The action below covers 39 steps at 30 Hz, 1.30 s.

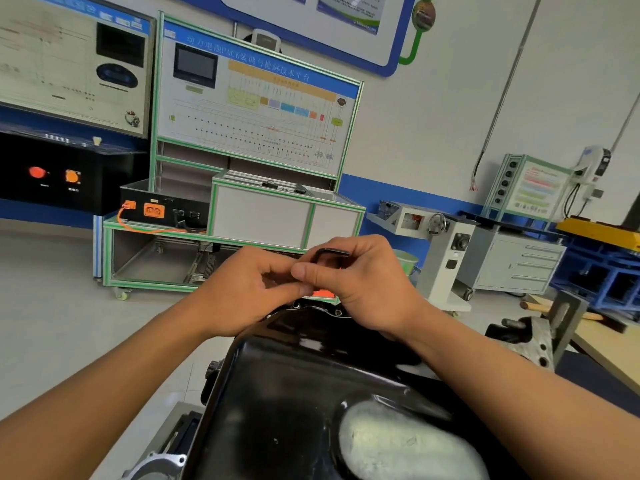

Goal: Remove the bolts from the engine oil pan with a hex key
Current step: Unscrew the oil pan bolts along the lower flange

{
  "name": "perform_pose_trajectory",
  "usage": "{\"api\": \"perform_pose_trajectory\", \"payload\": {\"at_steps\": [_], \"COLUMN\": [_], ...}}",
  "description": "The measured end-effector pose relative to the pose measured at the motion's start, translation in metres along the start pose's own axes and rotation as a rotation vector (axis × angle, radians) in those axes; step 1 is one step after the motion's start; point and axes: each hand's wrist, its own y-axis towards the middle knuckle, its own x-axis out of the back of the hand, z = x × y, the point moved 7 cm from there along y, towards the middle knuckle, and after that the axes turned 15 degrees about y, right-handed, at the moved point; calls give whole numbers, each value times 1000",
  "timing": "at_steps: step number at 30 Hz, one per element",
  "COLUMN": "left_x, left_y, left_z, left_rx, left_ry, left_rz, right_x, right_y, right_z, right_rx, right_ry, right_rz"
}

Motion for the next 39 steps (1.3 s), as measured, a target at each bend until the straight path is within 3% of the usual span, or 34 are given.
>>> {"api": "perform_pose_trajectory", "payload": {"at_steps": [9, 14, 22, 28, 34, 39], "left_x": [7, -2, 7, 1, 6, 1], "left_y": [5, 2, 4, 0, 6, 4], "left_z": [6, 0, 2, -7, -1, -3], "left_rx": [37, -19, 39, -10, 51, 39], "left_ry": [33, 9, 54, 58, 54, 21], "left_rz": [-224, -13, -179, 26, -129, 12], "right_x": [4, 4, 4, 6, 5, 6], "right_y": [3, 2, 2, 3, 3, 2], "right_z": [-13, -10, -11, -13, -12, -10], "right_rx": [-111, -88, -95, -90, -80, -88], "right_ry": [167, 115, 99, 99, 91, 89], "right_rz": [-23, -29, -45, -43, -55, -70]}}
